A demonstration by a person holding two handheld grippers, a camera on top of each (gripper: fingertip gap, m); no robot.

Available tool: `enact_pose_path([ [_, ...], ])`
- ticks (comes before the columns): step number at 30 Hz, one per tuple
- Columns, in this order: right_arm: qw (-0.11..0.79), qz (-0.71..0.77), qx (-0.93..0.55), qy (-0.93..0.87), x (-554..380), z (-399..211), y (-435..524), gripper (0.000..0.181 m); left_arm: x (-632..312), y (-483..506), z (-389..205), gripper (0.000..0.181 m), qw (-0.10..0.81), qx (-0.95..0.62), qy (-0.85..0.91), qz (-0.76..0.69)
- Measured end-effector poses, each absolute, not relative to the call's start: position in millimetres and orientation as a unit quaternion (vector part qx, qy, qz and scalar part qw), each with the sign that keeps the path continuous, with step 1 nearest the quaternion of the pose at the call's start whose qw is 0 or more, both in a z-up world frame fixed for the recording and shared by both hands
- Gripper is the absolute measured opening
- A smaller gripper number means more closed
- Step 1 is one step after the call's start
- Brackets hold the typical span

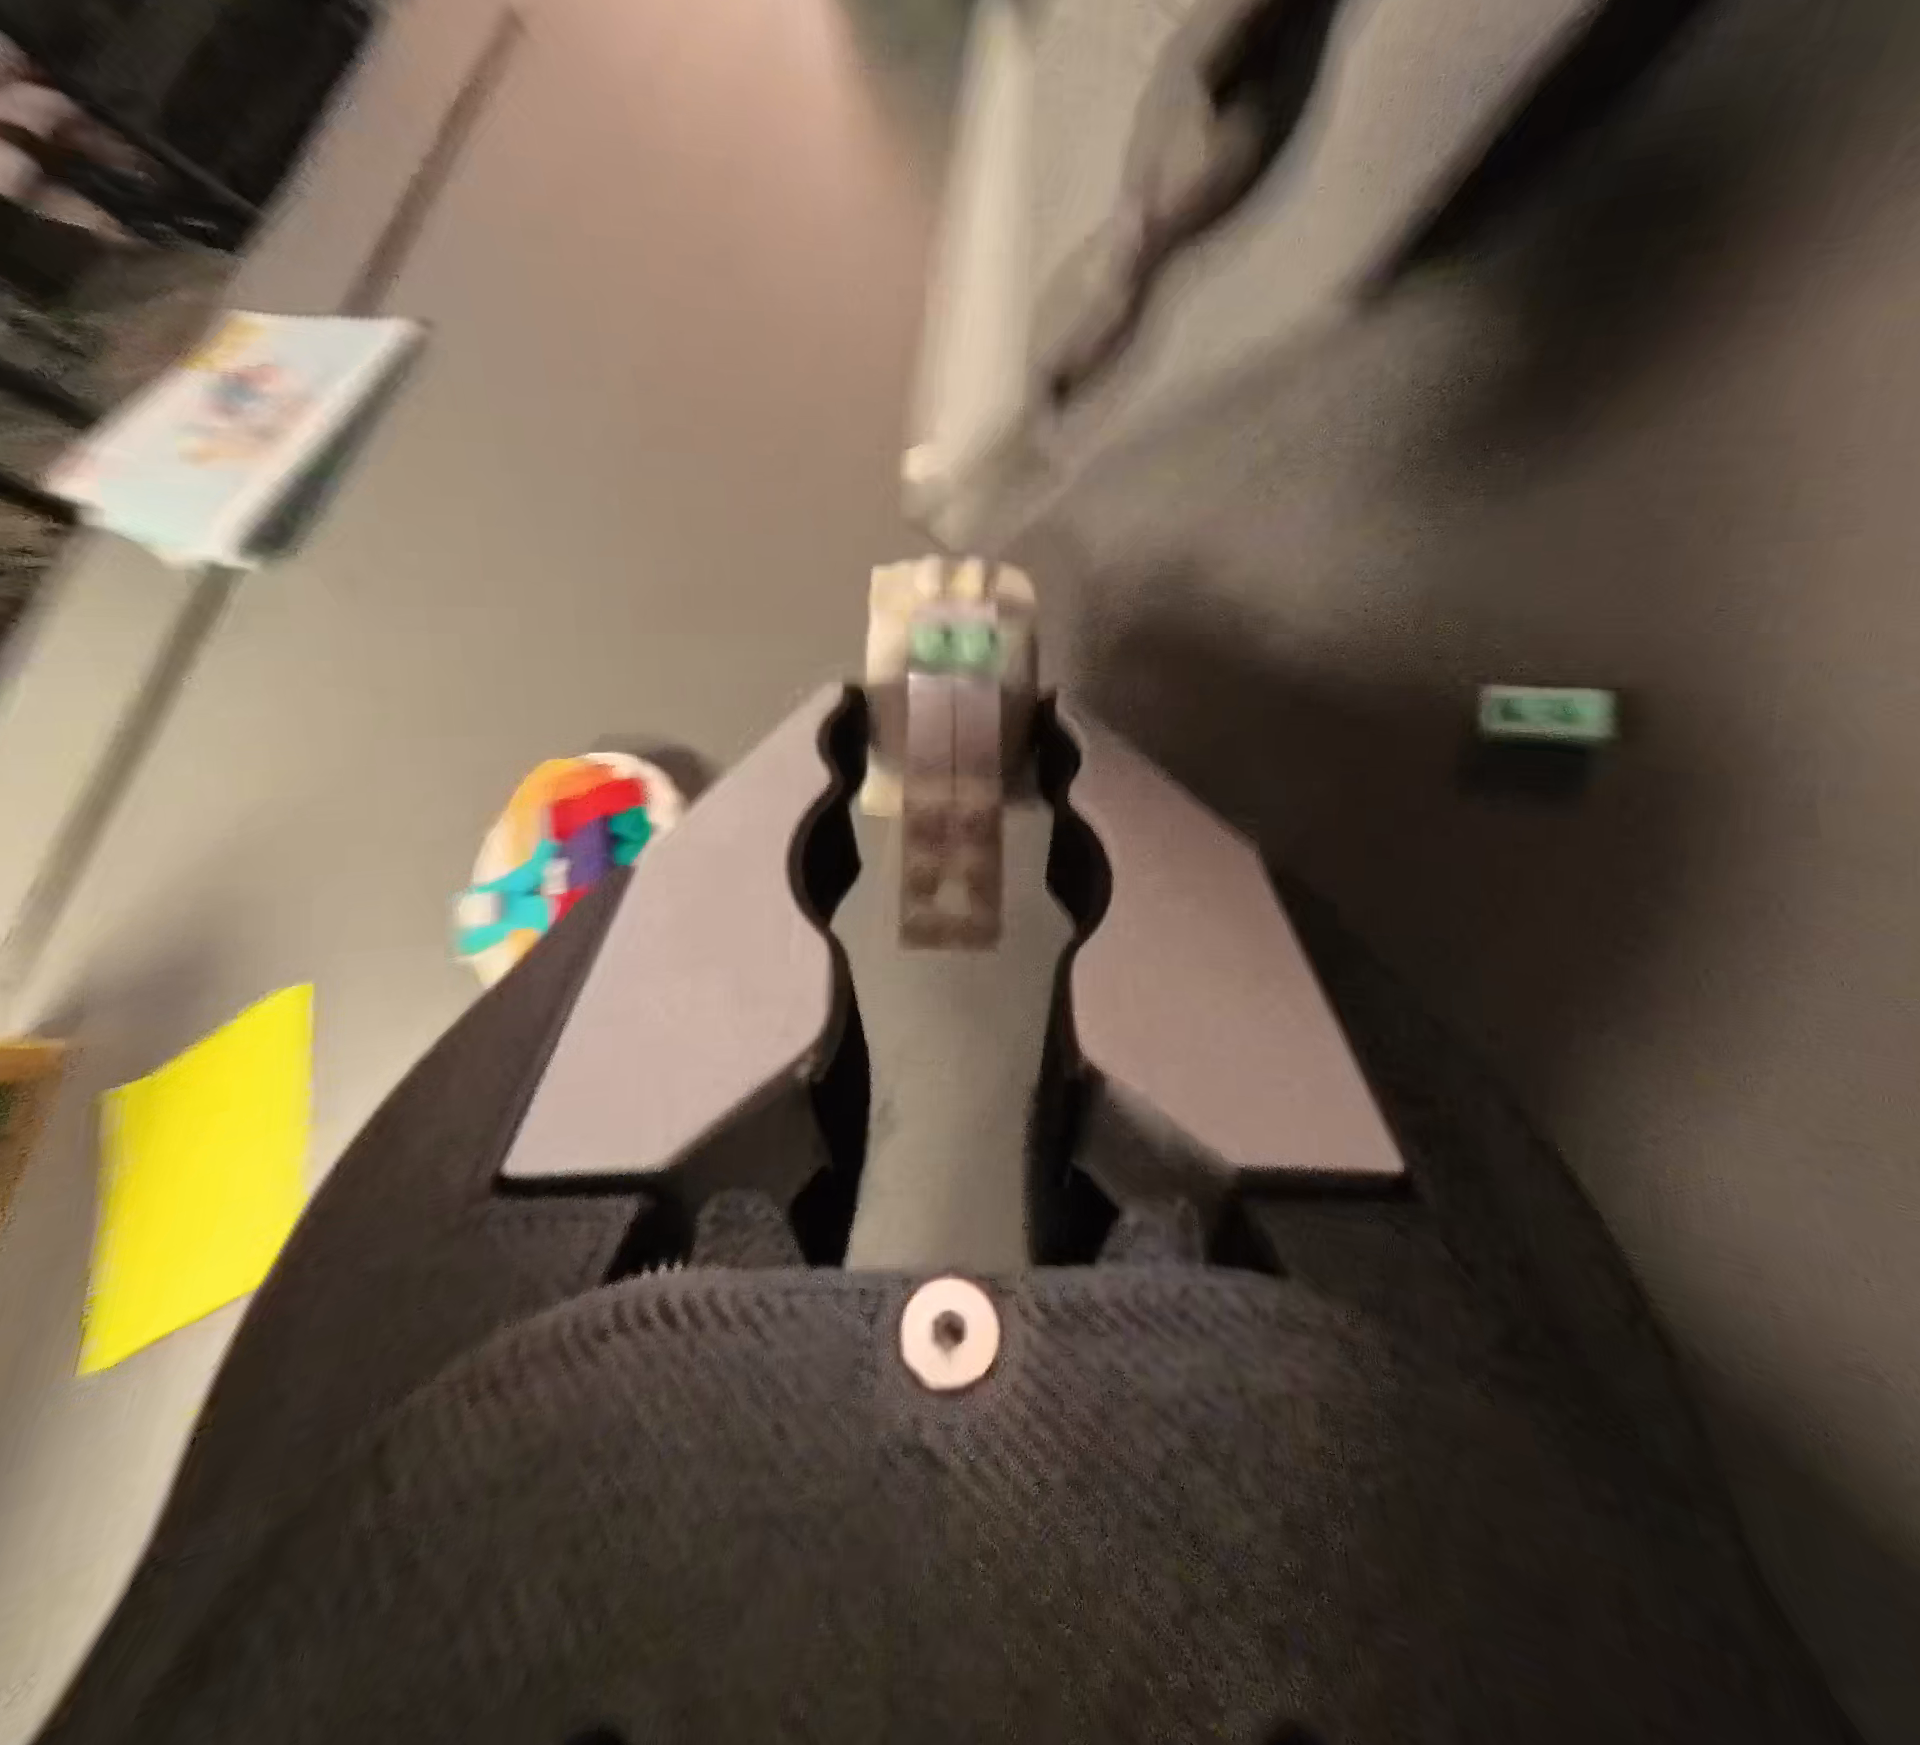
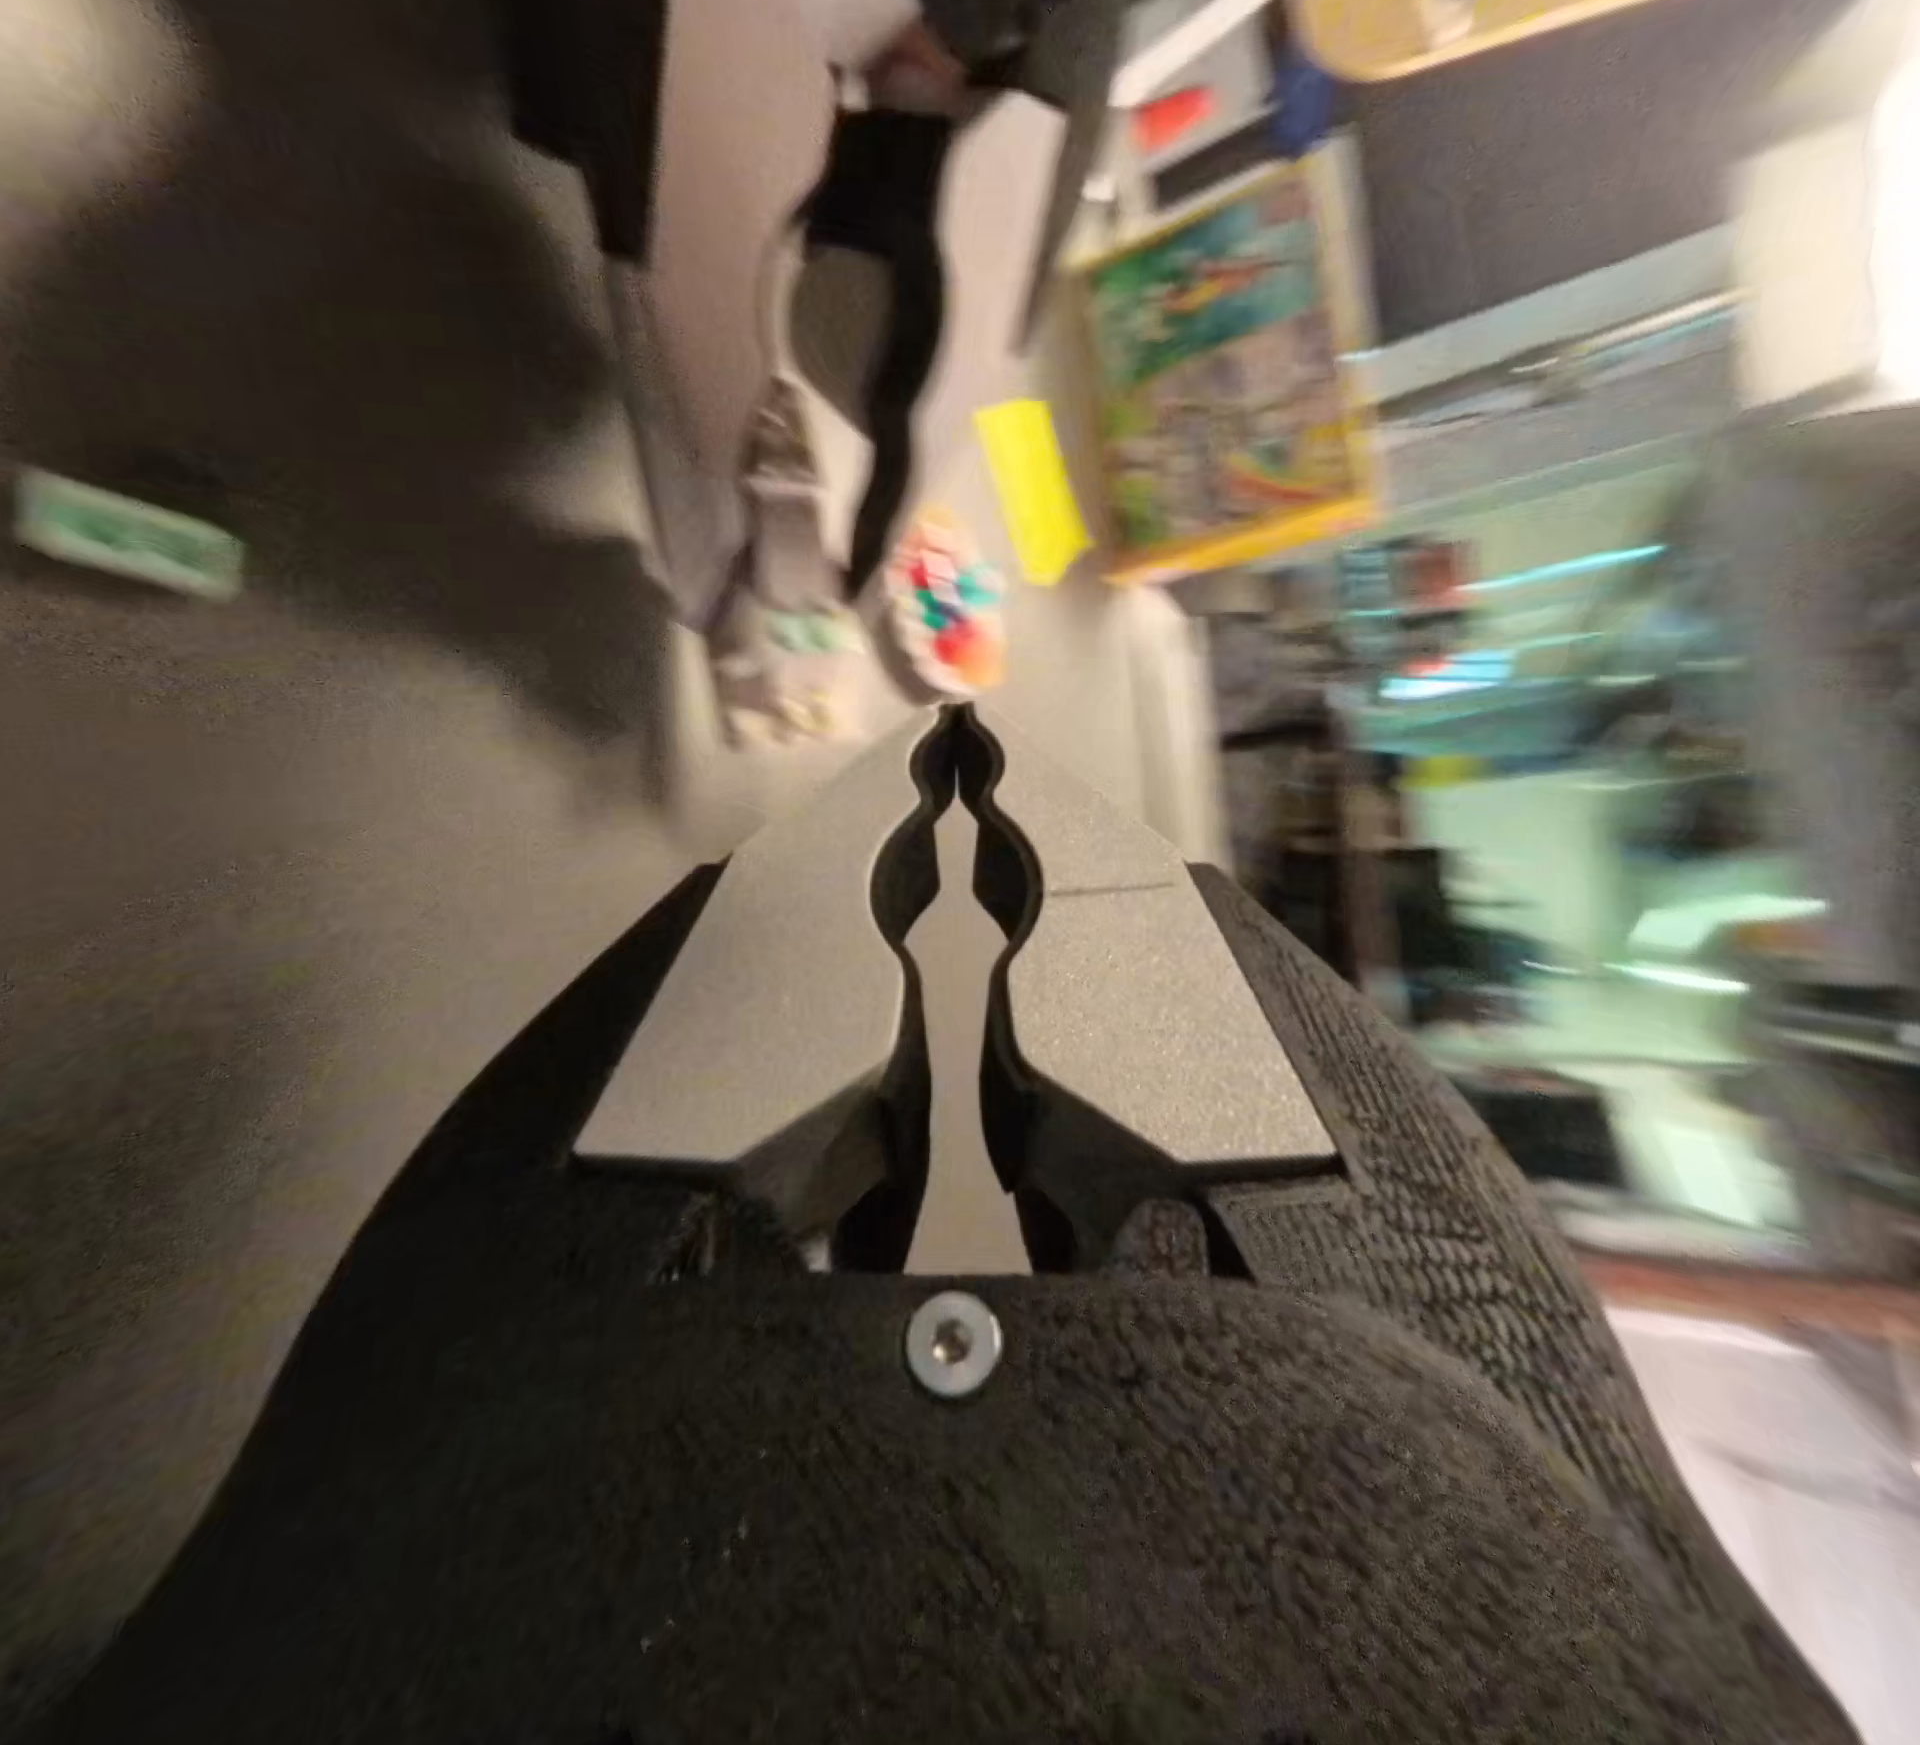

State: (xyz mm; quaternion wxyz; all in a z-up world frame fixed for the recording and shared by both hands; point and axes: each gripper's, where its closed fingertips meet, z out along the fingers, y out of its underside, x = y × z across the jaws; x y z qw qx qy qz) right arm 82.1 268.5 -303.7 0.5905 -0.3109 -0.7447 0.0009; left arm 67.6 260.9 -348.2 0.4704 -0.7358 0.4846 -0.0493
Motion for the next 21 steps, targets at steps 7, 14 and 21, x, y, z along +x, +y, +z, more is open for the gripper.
enact_pose_path([
  [7, 0.566, 0.208, -0.416, -0.681, 93, -282, 282, 0.000, 72, 265, -344, 0.032, 0.496, -0.731, 0.464, -0.067],
  [14, 0.566, 0.306, -0.372, -0.669, 95, -272, 262, 0.039, 73, 258, -287, 0.032, 0.563, -0.690, 0.321, -0.322],
  [21, 0.595, 0.299, -0.349, -0.660, 87, -267, 242, 0.044, 74, 244, -259, 0.032, 0.520, -0.632, 0.247, -0.520],
])
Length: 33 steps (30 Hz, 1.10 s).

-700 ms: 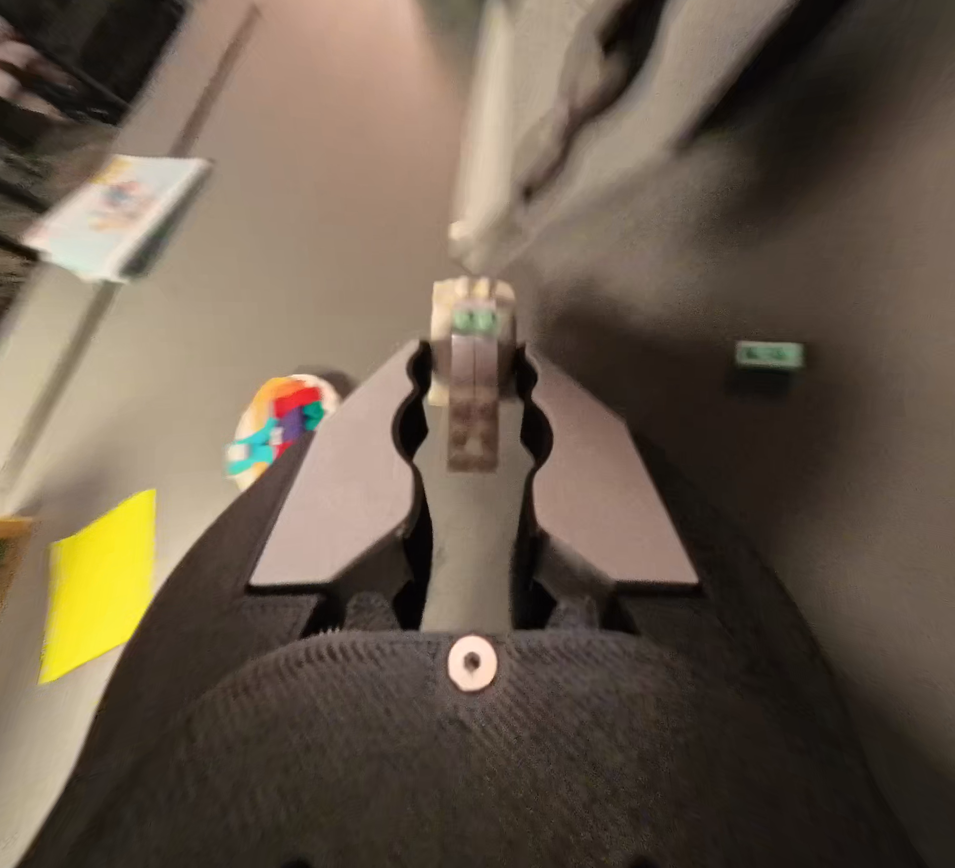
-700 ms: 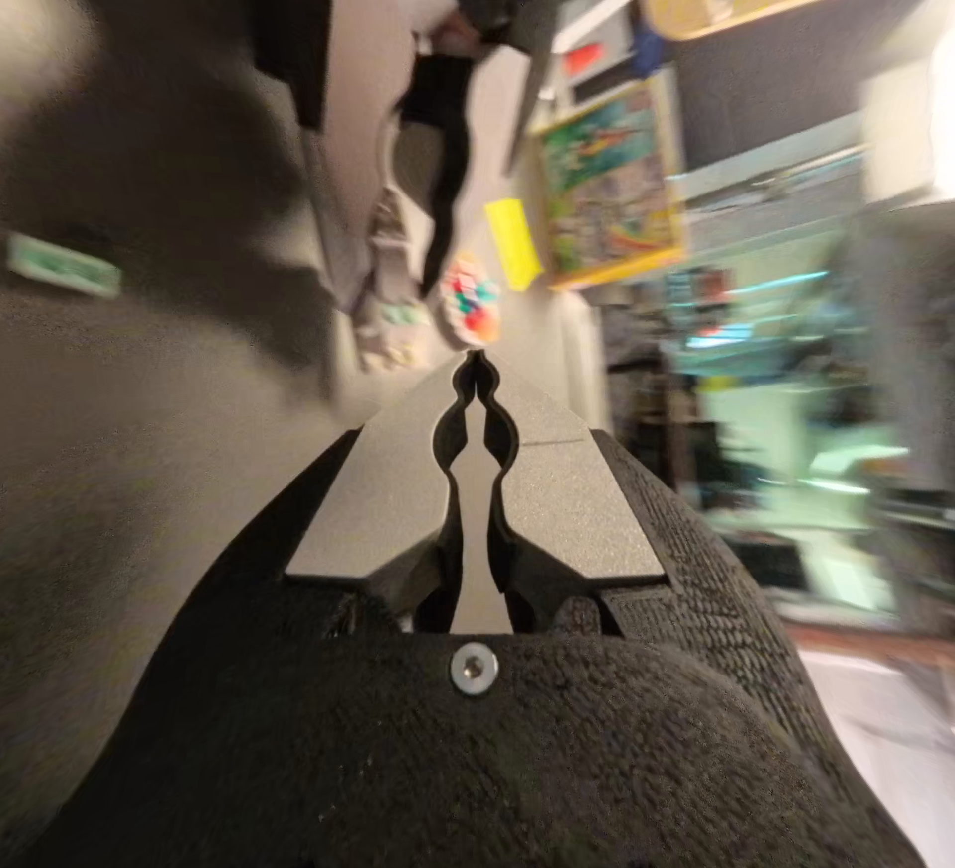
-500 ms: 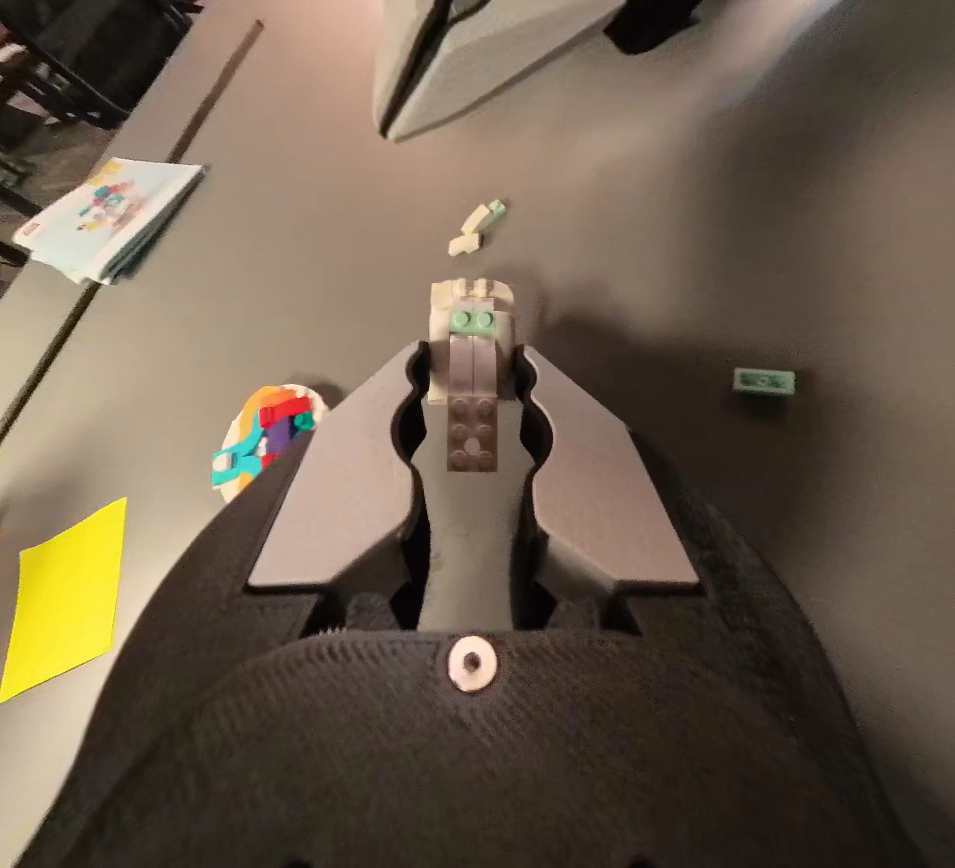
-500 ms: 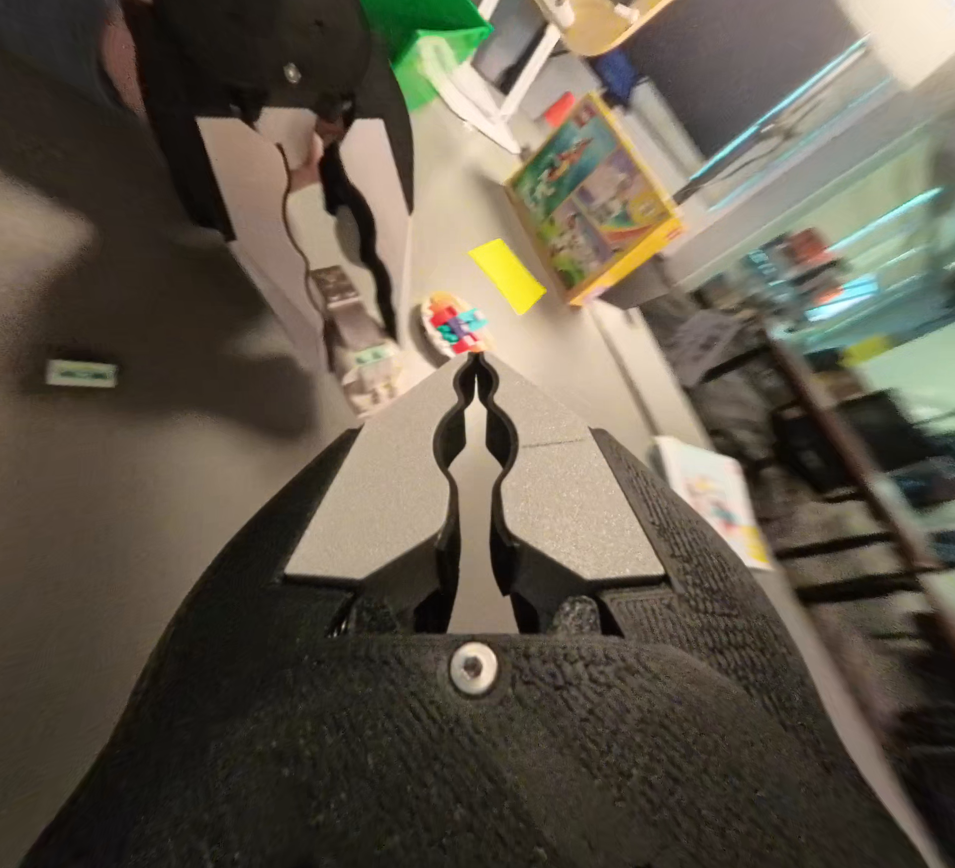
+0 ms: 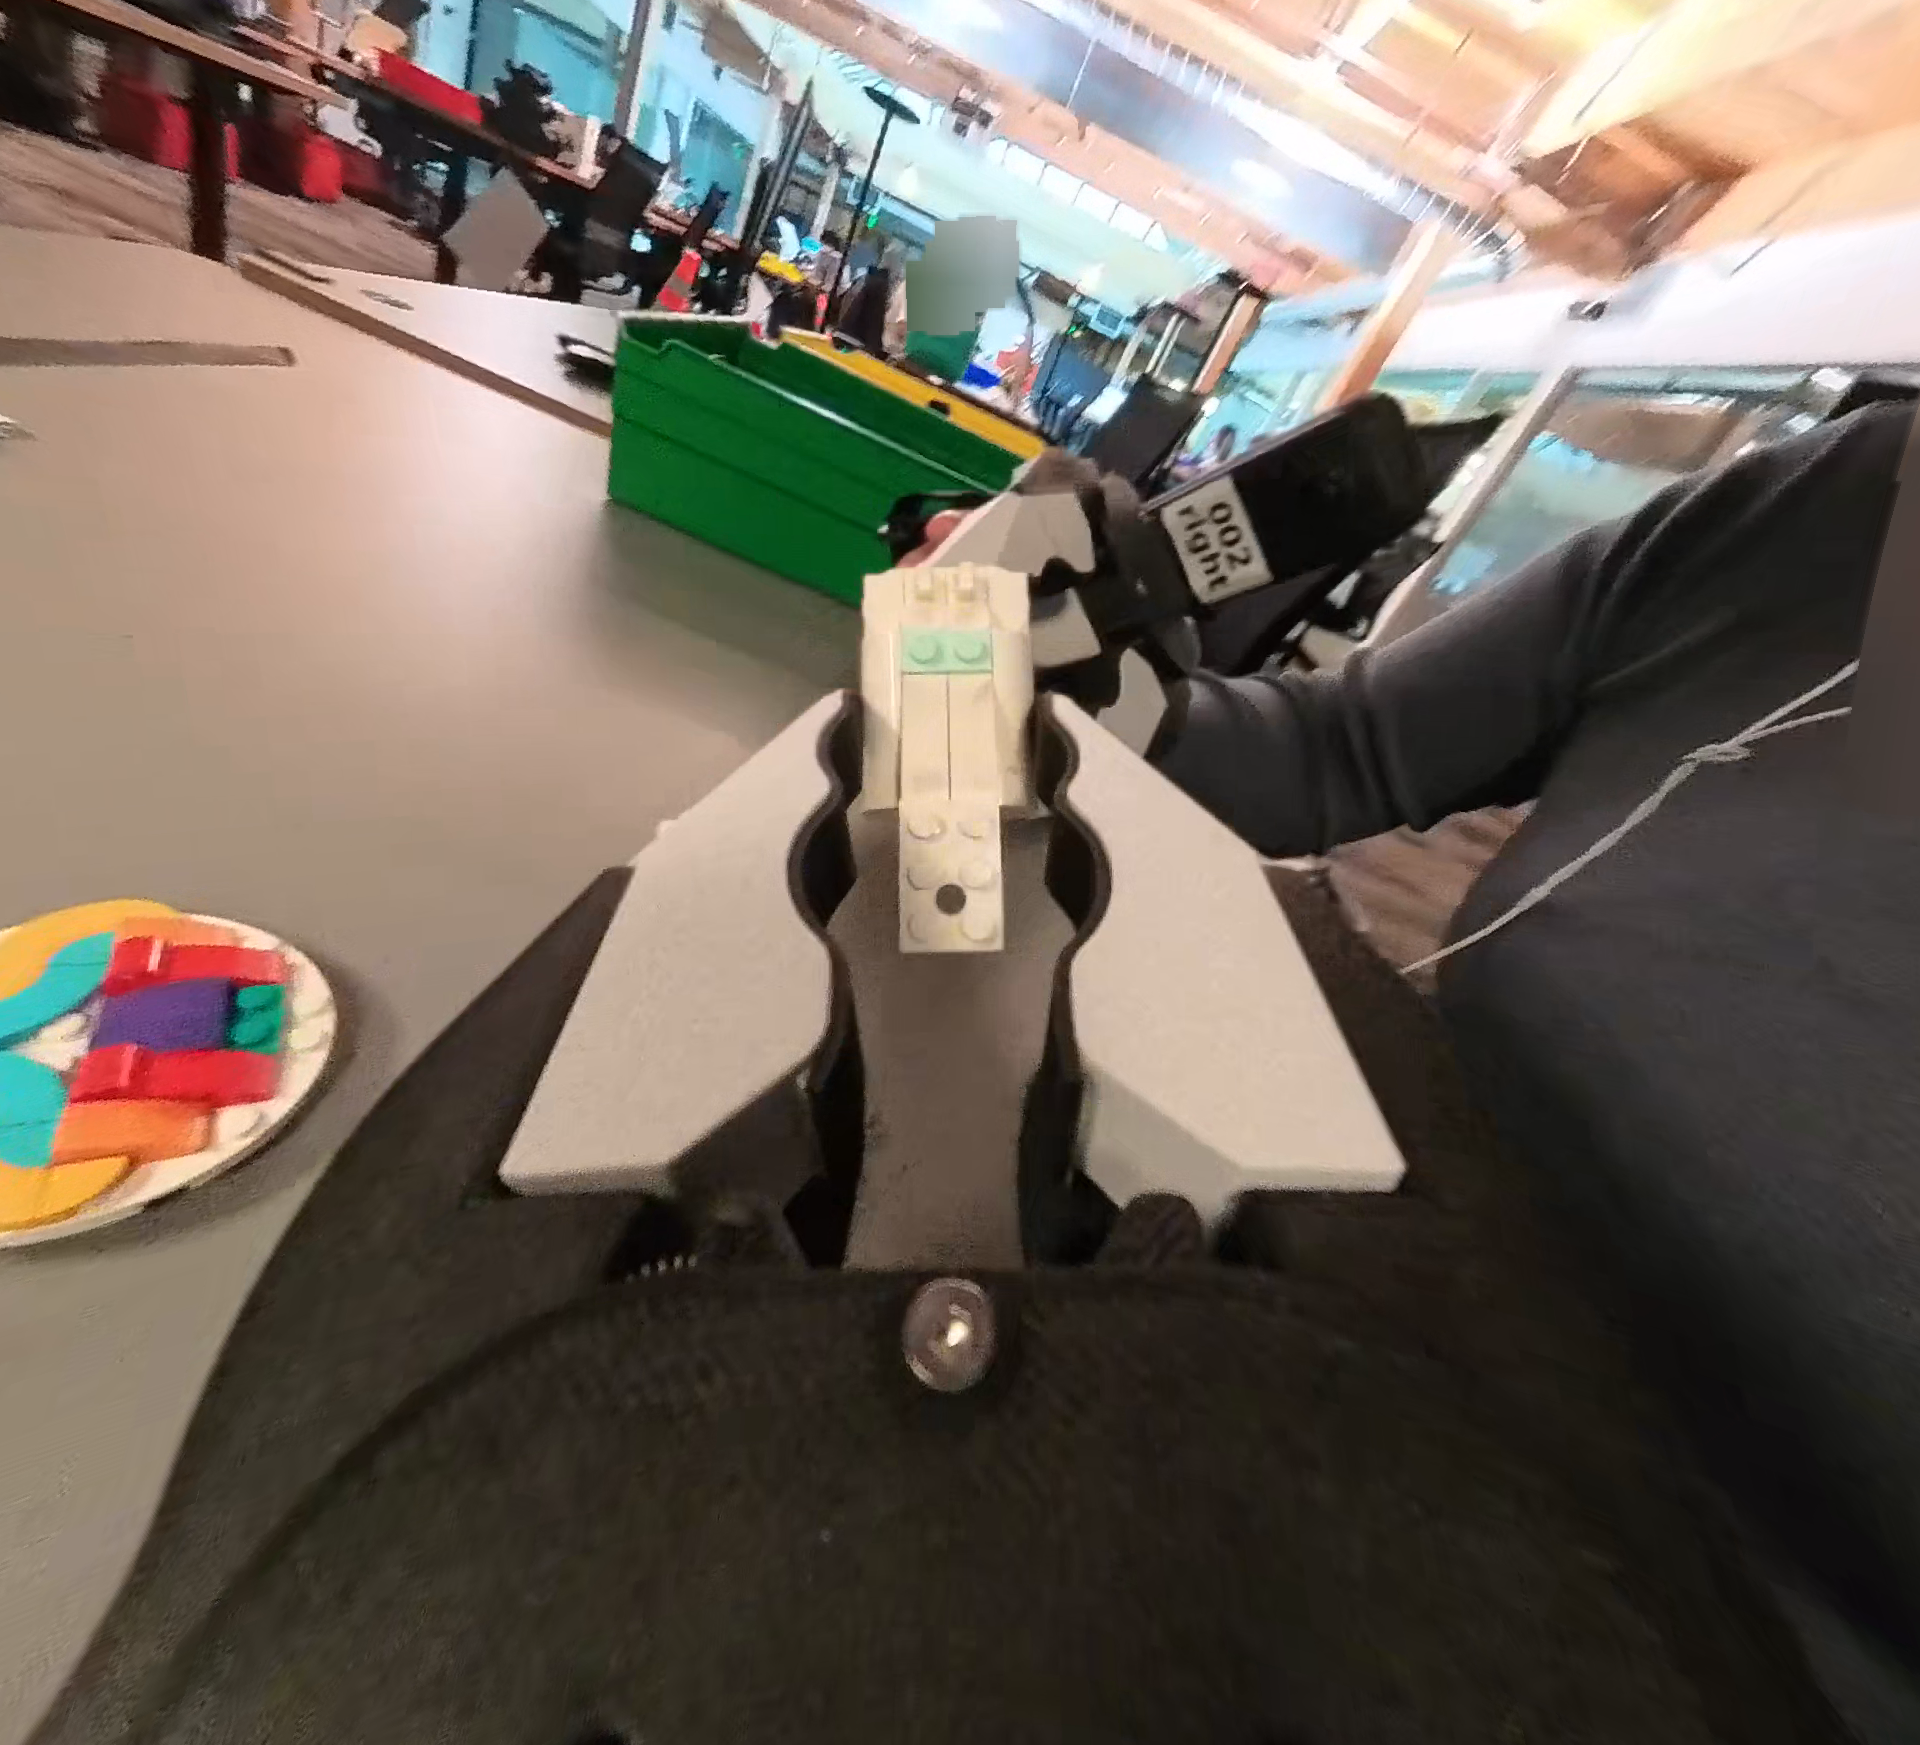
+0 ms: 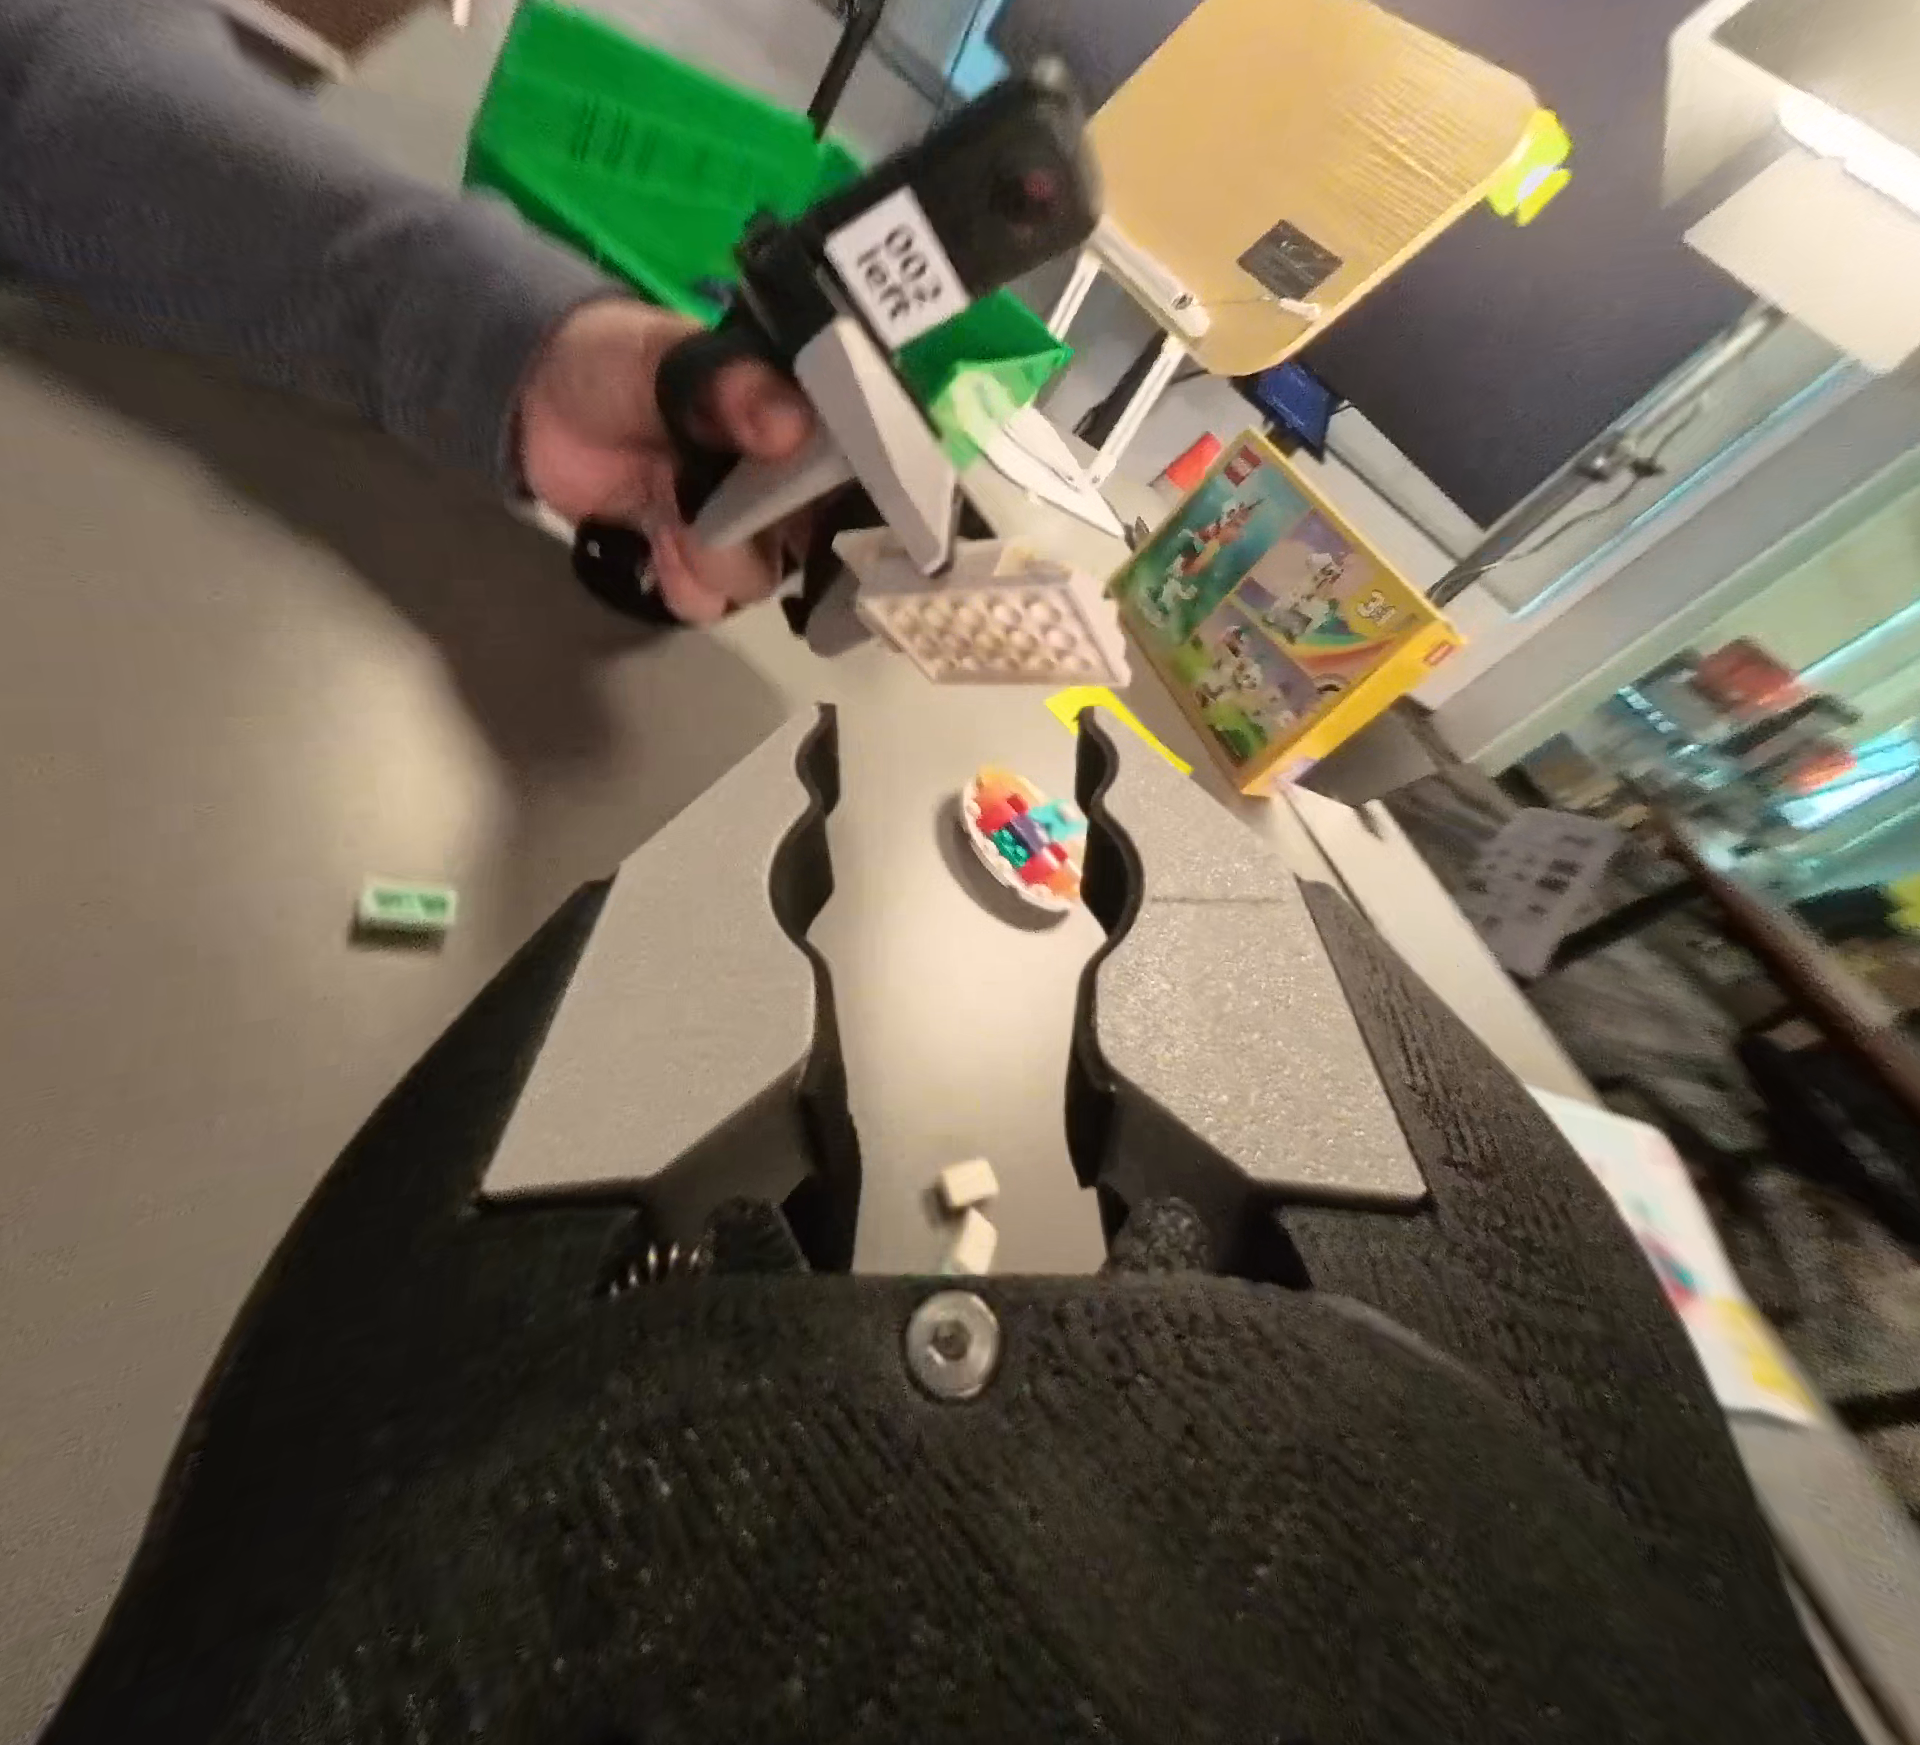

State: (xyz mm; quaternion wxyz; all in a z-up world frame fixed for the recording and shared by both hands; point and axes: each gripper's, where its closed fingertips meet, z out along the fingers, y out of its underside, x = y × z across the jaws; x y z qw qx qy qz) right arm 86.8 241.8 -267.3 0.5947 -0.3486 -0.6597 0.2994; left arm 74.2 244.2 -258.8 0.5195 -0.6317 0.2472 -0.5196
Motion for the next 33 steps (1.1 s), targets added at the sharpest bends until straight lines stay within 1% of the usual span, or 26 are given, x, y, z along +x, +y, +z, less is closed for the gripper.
enact_pose_path([
  [2, 0.602, 0.322, -0.361, -0.635, 88, -258, 244, 0.046, 73, 243, -255, 0.032, 0.518, -0.620, 0.239, -0.539],
  [4, 0.633, 0.290, -0.348, -0.628, 92, -252, 250, 0.045, 71, 244, -253, 0.032, 0.521, -0.619, 0.232, -0.540],
  [5, 0.634, 0.287, -0.347, -0.629, 92, -252, 250, 0.044, 70, 247, -255, 0.032, 0.527, -0.626, 0.233, -0.526],
  [8, 0.577, 0.360, -0.389, -0.622, 89, -257, 250, 0.044, 69, 252, -264, 0.032, 0.552, -0.652, 0.260, -0.451],
  [9, 0.546, 0.387, -0.407, -0.622, 89, -261, 251, 0.042, 69, 255, -270, 0.032, 0.565, -0.662, 0.280, -0.404],
  [11, 0.502, 0.404, -0.443, -0.624, 90, -269, 261, 0.047, 69, 258, -286, 0.032, 0.577, -0.683, 0.349, -0.280],
  [14, 0.478, 0.356, -0.462, -0.657, 92, -287, 271, 0.050, 72, 261, -309, 0.032, 0.573, -0.676, 0.453, -0.094],
  [16, 0.465, 0.310, -0.462, -0.689, 91, -303, 271, 0.054, 78, 260, -317, 0.032, 0.566, -0.661, 0.491, -0.040],
  [19, 0.444, 0.249, -0.451, -0.733, 88, -326, 266, 0.053, 75, 265, -326, 0.032, 0.552, -0.632, 0.539, 0.072],
  [22, 0.450, 0.185, -0.431, -0.760, 86, -338, 264, 0.050, 79, 265, -337, 0.032, 0.524, -0.609, 0.578, 0.144],
  [24, 0.458, 0.138, -0.420, -0.771, 85, -343, 267, 0.041, 81, 267, -342, 0.032, 0.506, -0.610, 0.585, 0.170],
  [25, 0.469, 0.108, -0.410, -0.775, 85, -343, 270, 0.032, 82, 267, -342, 0.033, 0.503, -0.611, 0.585, 0.176],
  [29, 0.480, 0.072, -0.401, -0.777, 85, -343, 275, 0.033, 83, 269, -342, 0.033, 0.496, -0.613, 0.580, 0.203],
  [30, 0.479, 0.063, -0.394, -0.782, 85, -345, 275, 0.044, 83, 269, -341, 0.033, 0.497, -0.620, 0.575, 0.196],
  [31, 0.485, 0.050, -0.382, -0.785, 85, -346, 276, 0.049, 81, 271, -338, 0.033, 0.500, -0.624, 0.567, 0.199],
  [33, 0.495, 0.024, -0.367, -0.787, 85, -345, 277, 0.049, 80, 272, -336, 0.032, 0.504, -0.632, 0.557, 0.190],
])
